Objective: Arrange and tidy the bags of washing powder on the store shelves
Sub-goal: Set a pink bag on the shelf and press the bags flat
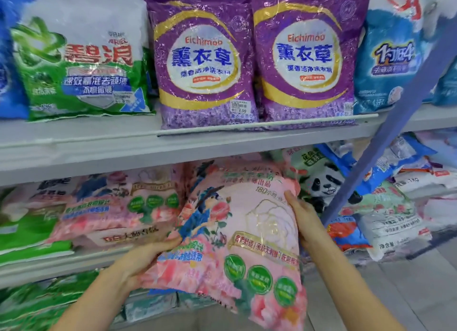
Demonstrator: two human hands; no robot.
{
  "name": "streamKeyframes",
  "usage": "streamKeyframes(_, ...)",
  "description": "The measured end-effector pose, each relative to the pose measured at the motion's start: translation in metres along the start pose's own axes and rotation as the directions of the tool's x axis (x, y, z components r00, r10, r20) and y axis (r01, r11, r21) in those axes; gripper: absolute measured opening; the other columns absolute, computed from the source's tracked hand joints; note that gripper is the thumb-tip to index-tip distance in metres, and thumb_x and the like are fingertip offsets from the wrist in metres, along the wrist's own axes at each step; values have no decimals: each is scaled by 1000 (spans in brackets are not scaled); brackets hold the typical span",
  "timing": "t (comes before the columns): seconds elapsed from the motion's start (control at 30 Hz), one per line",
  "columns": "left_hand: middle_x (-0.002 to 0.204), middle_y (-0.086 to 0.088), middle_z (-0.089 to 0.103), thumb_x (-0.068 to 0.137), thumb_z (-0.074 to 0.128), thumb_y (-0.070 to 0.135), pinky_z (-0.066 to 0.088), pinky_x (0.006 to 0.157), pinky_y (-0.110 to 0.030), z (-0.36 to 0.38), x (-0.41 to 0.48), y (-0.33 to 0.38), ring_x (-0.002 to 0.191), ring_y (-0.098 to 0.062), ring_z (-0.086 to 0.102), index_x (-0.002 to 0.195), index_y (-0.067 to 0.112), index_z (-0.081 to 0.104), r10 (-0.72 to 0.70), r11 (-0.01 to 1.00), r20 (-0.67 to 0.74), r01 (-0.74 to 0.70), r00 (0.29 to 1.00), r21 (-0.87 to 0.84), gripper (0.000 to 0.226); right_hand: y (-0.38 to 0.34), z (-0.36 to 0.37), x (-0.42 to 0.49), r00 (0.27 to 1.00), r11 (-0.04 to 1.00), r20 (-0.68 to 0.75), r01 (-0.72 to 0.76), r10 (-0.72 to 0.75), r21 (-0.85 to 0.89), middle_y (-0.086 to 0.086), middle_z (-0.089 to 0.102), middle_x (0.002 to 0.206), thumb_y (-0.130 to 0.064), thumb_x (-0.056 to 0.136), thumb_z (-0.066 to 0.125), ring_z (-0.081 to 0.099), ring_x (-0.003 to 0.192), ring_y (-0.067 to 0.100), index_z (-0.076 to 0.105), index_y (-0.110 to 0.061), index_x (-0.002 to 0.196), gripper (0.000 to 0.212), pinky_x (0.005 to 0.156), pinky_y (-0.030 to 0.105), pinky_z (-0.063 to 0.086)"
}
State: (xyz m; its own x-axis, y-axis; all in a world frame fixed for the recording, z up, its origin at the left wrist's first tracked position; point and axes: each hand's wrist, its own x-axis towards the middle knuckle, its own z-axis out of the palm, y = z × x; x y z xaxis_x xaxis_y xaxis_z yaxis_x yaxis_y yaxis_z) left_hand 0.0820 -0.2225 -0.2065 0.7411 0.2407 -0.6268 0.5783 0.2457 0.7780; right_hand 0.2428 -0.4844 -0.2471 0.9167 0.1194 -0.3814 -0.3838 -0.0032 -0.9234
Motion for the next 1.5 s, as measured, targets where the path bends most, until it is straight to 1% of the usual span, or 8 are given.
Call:
streamKeyframes(0.13, 117, 1, 63, 91, 49, -2, 42, 80, -7, 21, 13, 22, 84, 4, 62, 139, 17, 35, 92, 987, -26, -95, 995, -128, 53, -68, 14, 37, 995, 991, 46, 96, -92, -93, 16, 58, 125, -38, 95, 51, 58, 111, 28, 50, -3, 127, 48, 92, 34, 50)
streamKeyframes(0.23, 88, 2, 71, 93, 50, 1, 50, 65, -13, 35, 30, 49, 62, -2, 64, 127, -1, 52, 167, 972, -158, -190, 973, -141, 35, -101, 21, 61, 992, 990, 85, 97, -88, -104, 12, 48, 132, -17, 102, 34, 47, 120, 22, 38, 2, 136, 39, 75, 16, 41)
streamKeyframes(0.47, 127, -7, 55, 95, 38, 4, 49, 82, -25, 55, 74, 40, 105, -29, 58, 135, 17, 47, 396, 618, -236, -67, 888, 783, 44, -55, 32, 95, 873, 663, 465, 437, -150, -607, -9, 30, 140, -42, 92, 54, 34, 124, 6, 42, -17, 140, 55, 98, 6, 26)
streamKeyframes(0.63, 111, -13, 53, 96, 36, 49, 42, 90, -38, 73, 94, 50, 117, -36, 48, 123, 9, 52, 574, 522, -287, -72, 767, 850, 51, -19, 27, 111, 855, 407, 453, 519, -253, -752, -4, -8, 159, -48, 91, 50, 46, 128, 24, 6, -42, 148, 72, 108, 40, 37)
streamKeyframes(0.93, 160, -3, -3, 65, 1, 82, -7, 118, -43, 78, 142, 39, 147, -24, -8, 150, 37, 3, 621, 178, -29, -106, 783, 978, 97, -8, 31, 128, 770, 212, 448, 582, -454, -785, 14, 20, 154, -50, 93, 33, 45, 124, 39, 27, -23, 147, 60, 96, 47, 46)
streamKeyframes(1.13, 160, 1, -7, 73, 9, 78, -3, 119, -42, 78, 146, 26, 147, -21, -10, 144, 44, -9, 705, 220, -23, -187, 709, 957, 81, -16, 27, 124, 736, 103, 500, 602, -457, -792, 14, 22, 154, -40, 98, 37, 42, 126, 37, 21, -23, 149, 57, 98, 45, 41)
streamKeyframes(1.3, 155, -4, 26, 94, 34, 44, 17, 118, -43, 69, 149, 25, 143, -23, 22, 140, 19, 43, 677, 719, -300, -516, 672, 466, 54, -15, 34, 91, 828, 259, 345, 486, -442, -835, 8, 10, 158, -71, 82, 14, 18, 142, 34, 21, -30, 149, 78, 113, 49, 18)
streamKeyframes(1.5, 129, -16, 53, 96, 49, 7, 40, 93, -33, 70, 158, 28, 118, -33, 51, 132, 7, 44, 465, 878, -597, -252, 653, 408, 37, 11, 57, 74, 778, 90, 412, 509, -474, -856, 10, 13, 158, -81, 76, 19, 9, 143, 42, 14, -37, 149, 85, 109, 64, 15)
